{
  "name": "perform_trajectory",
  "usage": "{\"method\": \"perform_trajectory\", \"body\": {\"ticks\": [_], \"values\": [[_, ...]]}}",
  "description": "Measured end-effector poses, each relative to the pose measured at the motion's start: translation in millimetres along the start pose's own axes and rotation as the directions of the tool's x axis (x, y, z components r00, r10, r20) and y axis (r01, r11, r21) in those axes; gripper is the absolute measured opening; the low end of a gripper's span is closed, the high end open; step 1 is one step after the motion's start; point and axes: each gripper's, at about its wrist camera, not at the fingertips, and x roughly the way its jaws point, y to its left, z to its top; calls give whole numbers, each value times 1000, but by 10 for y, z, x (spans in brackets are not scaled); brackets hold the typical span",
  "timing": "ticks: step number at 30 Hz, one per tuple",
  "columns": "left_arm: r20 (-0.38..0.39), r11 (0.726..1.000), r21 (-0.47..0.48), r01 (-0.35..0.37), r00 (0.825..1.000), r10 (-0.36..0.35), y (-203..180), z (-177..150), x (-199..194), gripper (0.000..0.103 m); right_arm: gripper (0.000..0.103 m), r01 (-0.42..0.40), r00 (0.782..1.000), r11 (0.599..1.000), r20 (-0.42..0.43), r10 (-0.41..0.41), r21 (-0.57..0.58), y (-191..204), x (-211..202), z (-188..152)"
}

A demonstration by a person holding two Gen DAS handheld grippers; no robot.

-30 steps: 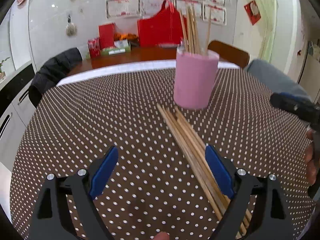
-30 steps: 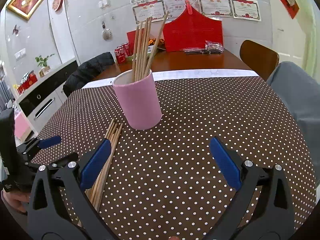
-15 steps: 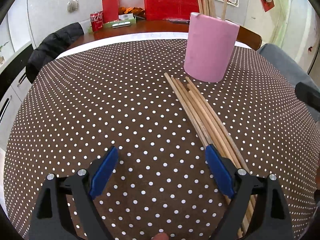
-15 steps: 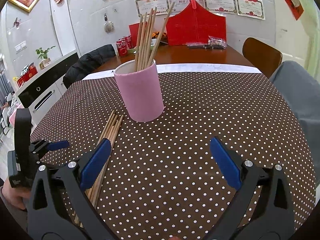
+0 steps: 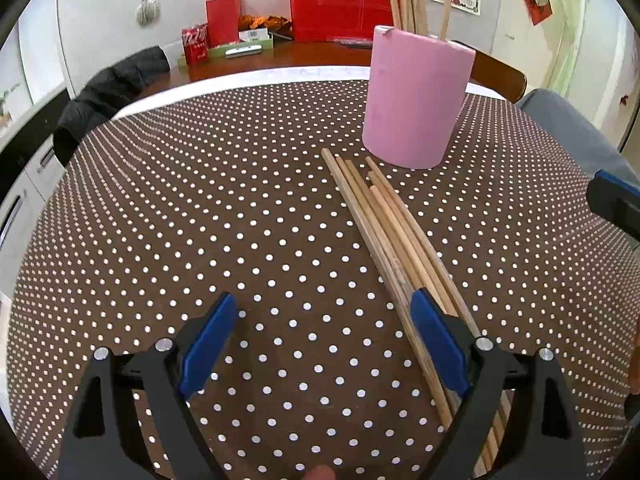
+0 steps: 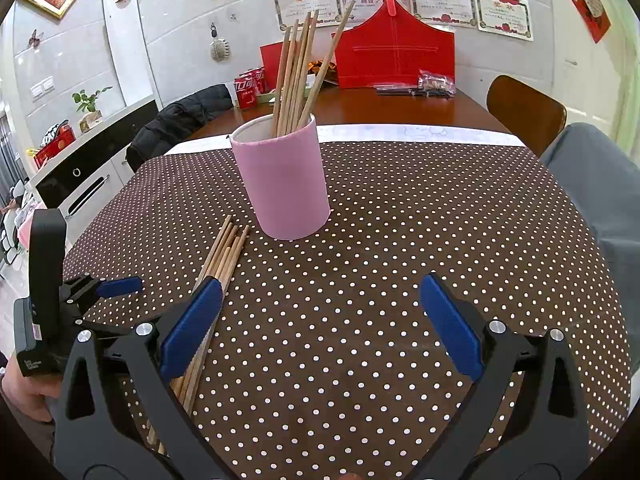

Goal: Organize utensils
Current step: 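Move the right gripper back down to the chopstick pile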

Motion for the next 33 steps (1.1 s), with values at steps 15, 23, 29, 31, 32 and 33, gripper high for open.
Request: {"method": "perform_trajectory", "body": {"ticks": [15, 23, 29, 31, 32, 33], "values": [[-27, 999, -25, -36, 999, 35, 132, 1, 33, 89, 97, -58, 994, 994, -100, 49, -88, 241, 142, -82], [-23, 999, -31, -28, 999, 27, 266, -71, -20, 89, 97, -60, 968, 975, -252, 4, -215, 630, 491, -294], [-25, 999, -27, -28, 999, 27, 283, -69, -5, 89, 97, -16, 966, 966, -252, -51, -258, 723, 561, -339], [-25, 999, -25, -28, 999, 27, 288, -65, -3, 89, 97, 8, 967, 963, -243, -76, -270, 736, 559, -346], [-25, 999, -25, -27, 999, 27, 287, -66, -5, 89, 97, 11, 967, 963, -243, -79, -269, 737, 558, -345], [-25, 999, -25, -28, 999, 27, 283, -66, -3, 89, 97, 9, 966, 964, -247, -77, -267, 737, 560, -345]]}}
